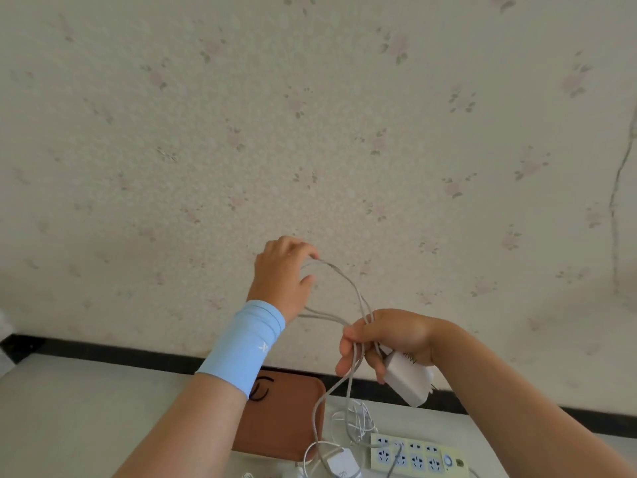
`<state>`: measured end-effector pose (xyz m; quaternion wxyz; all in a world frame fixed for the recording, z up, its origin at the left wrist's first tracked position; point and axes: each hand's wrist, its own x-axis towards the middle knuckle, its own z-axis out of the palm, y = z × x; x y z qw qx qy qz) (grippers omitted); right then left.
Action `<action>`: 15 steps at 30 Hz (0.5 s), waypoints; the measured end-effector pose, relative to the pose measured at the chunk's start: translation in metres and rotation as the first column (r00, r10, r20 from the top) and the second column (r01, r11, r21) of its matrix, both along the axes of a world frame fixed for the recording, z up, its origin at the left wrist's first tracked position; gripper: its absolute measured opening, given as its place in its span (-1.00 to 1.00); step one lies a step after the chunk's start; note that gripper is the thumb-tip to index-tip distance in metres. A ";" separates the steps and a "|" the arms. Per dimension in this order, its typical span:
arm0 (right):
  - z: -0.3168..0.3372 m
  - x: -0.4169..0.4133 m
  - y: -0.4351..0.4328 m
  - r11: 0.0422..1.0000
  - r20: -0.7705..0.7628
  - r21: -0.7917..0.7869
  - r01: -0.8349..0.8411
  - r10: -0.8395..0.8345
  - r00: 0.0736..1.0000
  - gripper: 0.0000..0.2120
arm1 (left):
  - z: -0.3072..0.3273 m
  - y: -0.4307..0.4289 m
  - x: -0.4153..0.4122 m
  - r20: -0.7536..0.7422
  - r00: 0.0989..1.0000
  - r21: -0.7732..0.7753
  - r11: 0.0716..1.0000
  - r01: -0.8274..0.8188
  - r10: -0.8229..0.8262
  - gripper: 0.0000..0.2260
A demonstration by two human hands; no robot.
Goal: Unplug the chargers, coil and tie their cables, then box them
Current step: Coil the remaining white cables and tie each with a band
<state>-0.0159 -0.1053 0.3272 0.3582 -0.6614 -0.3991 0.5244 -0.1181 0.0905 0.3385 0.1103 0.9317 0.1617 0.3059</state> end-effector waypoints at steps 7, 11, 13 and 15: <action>0.007 0.003 -0.004 0.984 -0.111 0.089 0.154 -0.144 0.983 -0.74 | 0.001 -0.042 0.001 -0.347 0.858 -0.402 0.886 0.230 -0.380 -0.79; 0.008 0.003 -0.004 0.993 -0.030 0.057 0.107 -0.106 0.994 -0.77 | 0.007 -0.033 0.003 -0.371 0.885 -0.272 0.944 0.186 -0.281 -0.58; 0.009 0.003 -0.003 0.999 0.017 0.019 0.045 -0.045 0.999 -0.79 | 0.008 -0.028 0.002 -0.317 0.915 -0.162 0.965 0.206 -0.248 -0.56; 0.007 0.003 -0.003 0.998 0.078 -0.051 -0.043 0.047 0.996 -0.78 | 0.006 -0.015 0.002 -0.179 0.955 -0.075 0.971 0.225 -0.235 -0.52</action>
